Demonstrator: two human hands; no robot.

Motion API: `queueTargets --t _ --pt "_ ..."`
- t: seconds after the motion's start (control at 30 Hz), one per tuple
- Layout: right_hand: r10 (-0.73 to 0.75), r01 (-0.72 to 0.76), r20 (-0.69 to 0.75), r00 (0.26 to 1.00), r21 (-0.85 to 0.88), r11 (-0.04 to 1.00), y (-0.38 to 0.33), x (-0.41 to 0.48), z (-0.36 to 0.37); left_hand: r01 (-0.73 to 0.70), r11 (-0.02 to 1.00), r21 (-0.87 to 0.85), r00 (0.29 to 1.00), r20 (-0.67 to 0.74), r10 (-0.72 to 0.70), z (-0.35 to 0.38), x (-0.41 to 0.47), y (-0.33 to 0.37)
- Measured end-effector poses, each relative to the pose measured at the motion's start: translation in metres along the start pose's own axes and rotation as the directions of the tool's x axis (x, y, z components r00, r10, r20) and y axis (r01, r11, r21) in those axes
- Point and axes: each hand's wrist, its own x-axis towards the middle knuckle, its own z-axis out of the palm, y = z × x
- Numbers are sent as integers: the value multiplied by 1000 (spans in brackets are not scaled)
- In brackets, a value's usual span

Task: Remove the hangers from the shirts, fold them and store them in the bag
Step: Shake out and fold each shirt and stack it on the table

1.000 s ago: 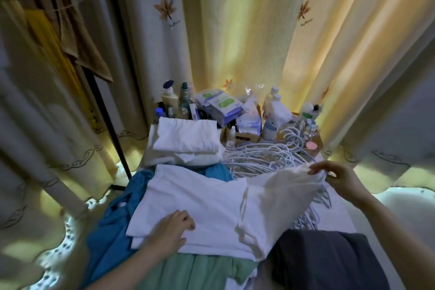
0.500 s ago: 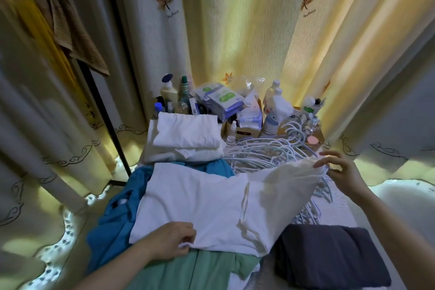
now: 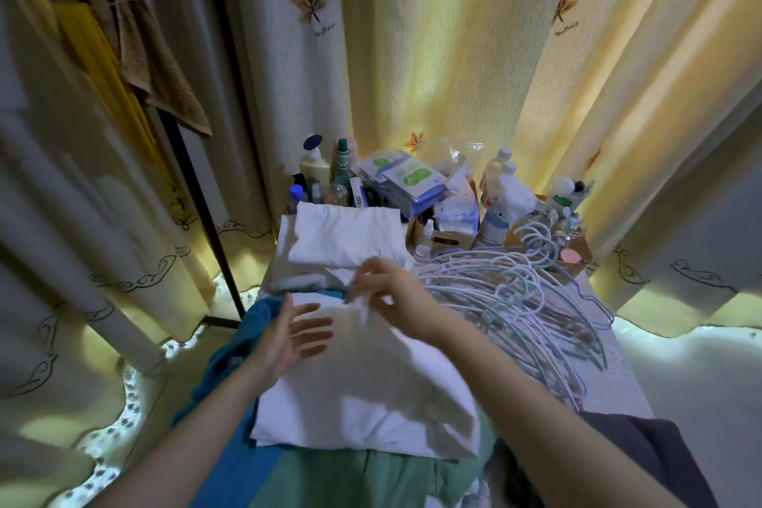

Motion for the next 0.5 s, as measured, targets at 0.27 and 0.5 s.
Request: queueTargets --t 0.27,0.5 --pt "269 -254 -29 963 243 936 33 -1 33 132 896 424 977 -207 -46 -26 19 -27" --pt "867 -824 -109 487 273 497 133 -99 53 -189 807 559 886 -257 385 -18 28 -20"
